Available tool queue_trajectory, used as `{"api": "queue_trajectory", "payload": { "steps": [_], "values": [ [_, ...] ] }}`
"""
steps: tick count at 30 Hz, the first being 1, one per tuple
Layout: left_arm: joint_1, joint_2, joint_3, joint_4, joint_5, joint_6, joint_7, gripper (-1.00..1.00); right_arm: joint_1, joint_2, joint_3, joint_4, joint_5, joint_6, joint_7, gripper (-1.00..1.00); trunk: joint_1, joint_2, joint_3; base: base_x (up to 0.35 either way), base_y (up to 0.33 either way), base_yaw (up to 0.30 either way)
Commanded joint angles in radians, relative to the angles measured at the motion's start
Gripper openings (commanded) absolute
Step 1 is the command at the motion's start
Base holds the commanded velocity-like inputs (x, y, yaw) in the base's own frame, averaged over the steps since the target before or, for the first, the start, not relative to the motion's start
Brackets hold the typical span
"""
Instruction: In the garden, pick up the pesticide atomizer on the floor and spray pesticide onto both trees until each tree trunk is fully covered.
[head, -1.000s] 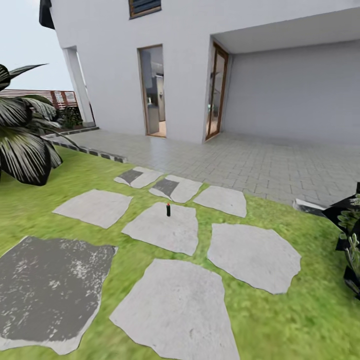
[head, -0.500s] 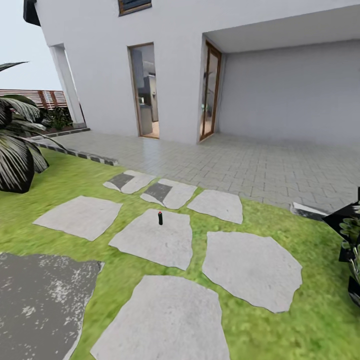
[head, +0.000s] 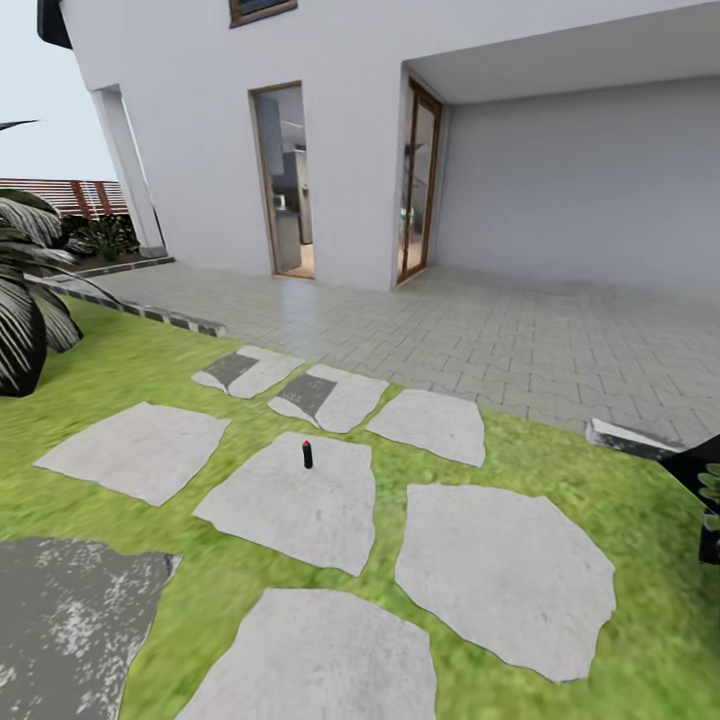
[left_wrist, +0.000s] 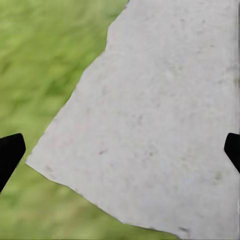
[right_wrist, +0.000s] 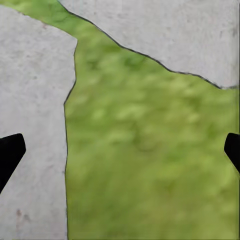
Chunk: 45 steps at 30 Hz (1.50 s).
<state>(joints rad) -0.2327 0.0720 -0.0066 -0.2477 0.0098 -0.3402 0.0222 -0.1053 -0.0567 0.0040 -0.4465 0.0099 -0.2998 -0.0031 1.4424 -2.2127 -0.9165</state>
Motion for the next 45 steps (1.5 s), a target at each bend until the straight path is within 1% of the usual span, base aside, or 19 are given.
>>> {"api": "queue_trajectory", "payload": {
  "steps": [1,8,22,45],
  "values": [
    [-0.001,0.0,-0.001,0.001,0.001,-0.003,0.002,1.0,-0.001,0.0,0.0,0.001,0.001,-0.003,0.0,1.0,0.0,0.0,-0.001,0.34,-0.137,0.0],
    [-0.001,0.0,-0.001,0.001,0.001,-0.003,0.002,1.0,-0.001,0.001,0.0,0.0,-0.001,-0.004,0.0,1.0,0.0,0.0,-0.001,0.34,-0.137,-0.02],
    [-0.001,0.0,-0.001,0.001,0.001,-0.003,0.002,1.0,-0.001,0.001,0.001,0.002,0.001,-0.003,0.0,1.0,0.0,0.0,0.003,0.34,-0.137,-0.216],
    [-0.001,0.0,-0.001,0.001,0.001,-0.003,0.003,1.0,-0.001,0.001,0.001,0.002,0.002,-0.002,0.002,1.0,0.0,0.0,0.004,0.34,-0.136,-0.008]
  ]
}}
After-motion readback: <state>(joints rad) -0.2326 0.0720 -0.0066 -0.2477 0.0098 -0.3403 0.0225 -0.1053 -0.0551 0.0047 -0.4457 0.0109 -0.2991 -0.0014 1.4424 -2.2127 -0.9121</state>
